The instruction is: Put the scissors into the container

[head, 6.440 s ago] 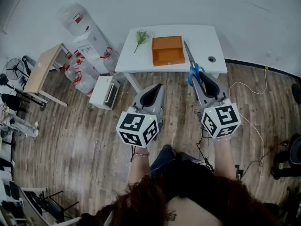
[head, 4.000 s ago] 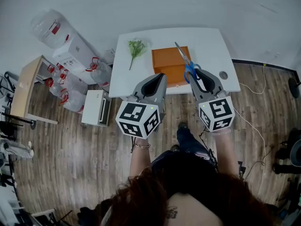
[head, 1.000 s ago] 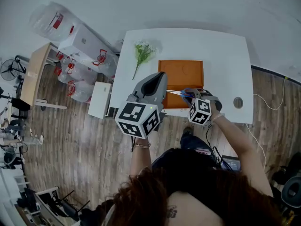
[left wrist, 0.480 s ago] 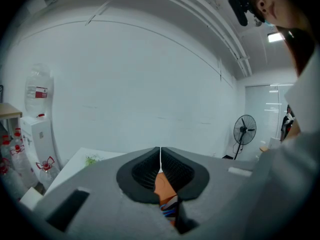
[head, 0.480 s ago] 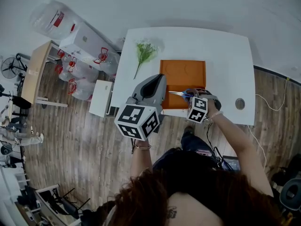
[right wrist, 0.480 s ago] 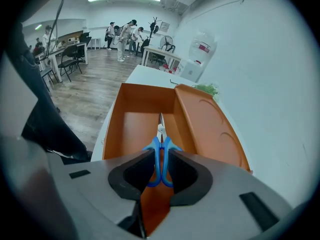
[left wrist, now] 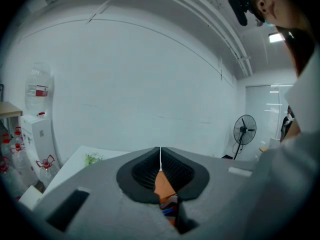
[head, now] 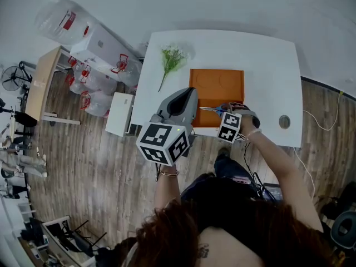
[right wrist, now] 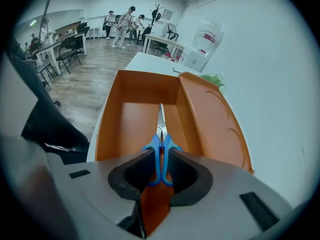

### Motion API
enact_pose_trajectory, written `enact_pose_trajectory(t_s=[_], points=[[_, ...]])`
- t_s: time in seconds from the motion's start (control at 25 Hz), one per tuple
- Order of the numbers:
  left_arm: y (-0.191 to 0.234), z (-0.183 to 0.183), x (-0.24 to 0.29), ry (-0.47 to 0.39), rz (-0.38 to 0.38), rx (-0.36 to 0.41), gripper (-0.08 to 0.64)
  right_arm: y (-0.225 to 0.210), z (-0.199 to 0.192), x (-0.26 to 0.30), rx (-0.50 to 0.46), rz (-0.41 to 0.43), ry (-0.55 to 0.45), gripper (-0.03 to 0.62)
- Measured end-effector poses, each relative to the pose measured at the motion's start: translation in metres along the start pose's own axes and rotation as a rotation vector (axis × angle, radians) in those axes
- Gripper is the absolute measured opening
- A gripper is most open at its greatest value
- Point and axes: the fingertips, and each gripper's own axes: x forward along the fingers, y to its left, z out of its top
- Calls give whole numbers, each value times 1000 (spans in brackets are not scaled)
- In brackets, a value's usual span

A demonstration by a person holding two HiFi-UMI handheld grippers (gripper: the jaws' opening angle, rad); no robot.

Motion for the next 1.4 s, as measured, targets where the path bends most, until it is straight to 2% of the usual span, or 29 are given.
enact_pose_trajectory(t_s=[0.32,0.64,0.88,1.16,1.4], points=[[-1,1,-6,-1,2,-2,21,0,0,-1,15,-3,41,72],[2,3,-10,-10,4,6,21,-10,8,-11,158,-31,-51,87],[2,6,-14,-21,-1,12,21,-28,20,-36,322,-128,-187,81],[-7,11,-23,-48,-28,22,21,-47,30,-75,443,-290,-307,55],[-14,13,-33,-62,-51,32,21,-58,34,-118,582,-416,-413,9]])
